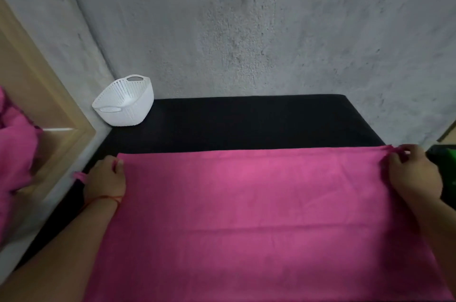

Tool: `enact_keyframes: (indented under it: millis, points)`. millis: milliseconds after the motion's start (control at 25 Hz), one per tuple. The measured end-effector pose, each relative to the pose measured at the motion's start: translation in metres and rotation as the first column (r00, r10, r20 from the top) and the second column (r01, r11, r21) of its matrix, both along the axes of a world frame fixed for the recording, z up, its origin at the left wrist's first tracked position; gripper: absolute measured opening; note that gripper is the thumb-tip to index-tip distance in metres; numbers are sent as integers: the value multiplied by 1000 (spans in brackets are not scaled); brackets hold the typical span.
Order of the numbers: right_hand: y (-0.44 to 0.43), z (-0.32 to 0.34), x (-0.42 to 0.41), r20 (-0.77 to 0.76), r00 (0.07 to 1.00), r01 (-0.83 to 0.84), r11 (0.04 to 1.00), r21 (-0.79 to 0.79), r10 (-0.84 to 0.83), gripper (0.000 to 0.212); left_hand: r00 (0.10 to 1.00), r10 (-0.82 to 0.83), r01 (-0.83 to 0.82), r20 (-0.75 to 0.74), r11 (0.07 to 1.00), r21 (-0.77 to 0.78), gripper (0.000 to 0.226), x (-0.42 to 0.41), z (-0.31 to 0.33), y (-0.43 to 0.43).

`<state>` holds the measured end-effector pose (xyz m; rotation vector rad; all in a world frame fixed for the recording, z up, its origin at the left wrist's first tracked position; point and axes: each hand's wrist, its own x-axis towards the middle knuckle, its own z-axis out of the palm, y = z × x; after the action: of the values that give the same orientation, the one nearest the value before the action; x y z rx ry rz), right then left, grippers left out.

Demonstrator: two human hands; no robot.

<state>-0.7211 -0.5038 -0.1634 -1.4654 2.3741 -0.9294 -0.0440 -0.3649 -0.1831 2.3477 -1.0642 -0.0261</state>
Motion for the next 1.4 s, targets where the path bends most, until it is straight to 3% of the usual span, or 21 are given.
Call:
enact_keyframes:
  millis: [120, 280, 400, 560, 720, 800, 880, 960, 1120, 1320, 1400]
  points:
    - [-4, -9, -4, -2, 1000, -6, 999, -39, 6, 27, 998, -32, 30, 48, 999, 34, 31, 2, -6, -4]
    - [-28, -50, -40, -54, 998, -20, 997, -75, 16, 31, 1000, -21, 23, 18, 997, -68, 26, 0, 7, -5]
    - [-24, -45, -34, -107, 993, -58, 995, -83, 49, 28, 1000, 19, -21, -8, 983, -185, 21, -4, 27, -18]
    - [-12, -26, -14, -272, 960, -86, 995, -46, 70, 33, 999, -23, 24, 33, 999, -24, 25, 6, 6, -29]
    - [-18, -21, -15, -379, 920, -103, 995, 18, 102, 48, 998, 4, -4, 69, 1000, -4, 28, 12, -3, -29]
    - [-18, 1, -5, -362, 931, -66, 997, -32, 50, 43, 997, -13, 14, 82, 1000, -12, 29, 15, -9, -30]
    - [-24, 13, 3, -247, 969, -26, 997, -74, 7, 37, 997, -14, 16, 73, 1000, -27, 30, 17, -12, -34]
    - [-25, 11, 12, -187, 982, -14, 999, -46, 5, 39, 998, -12, 14, 63, 999, -39, 31, 15, -13, -34]
    - [-32, -17, 5, -269, 963, -36, 999, -23, 28, 46, 1000, -13, 15, 16, 997, -80, 32, 11, -8, -33]
    - [-60, -49, -32, -328, 938, -116, 993, 10, 113, 62, 999, 17, -19, 42, 999, 46, 35, 15, 6, -42]
    - [-64, -53, -36, -328, 938, -110, 994, 16, 109, 62, 999, 13, -15, 48, 999, 28, 34, 11, 2, -44]
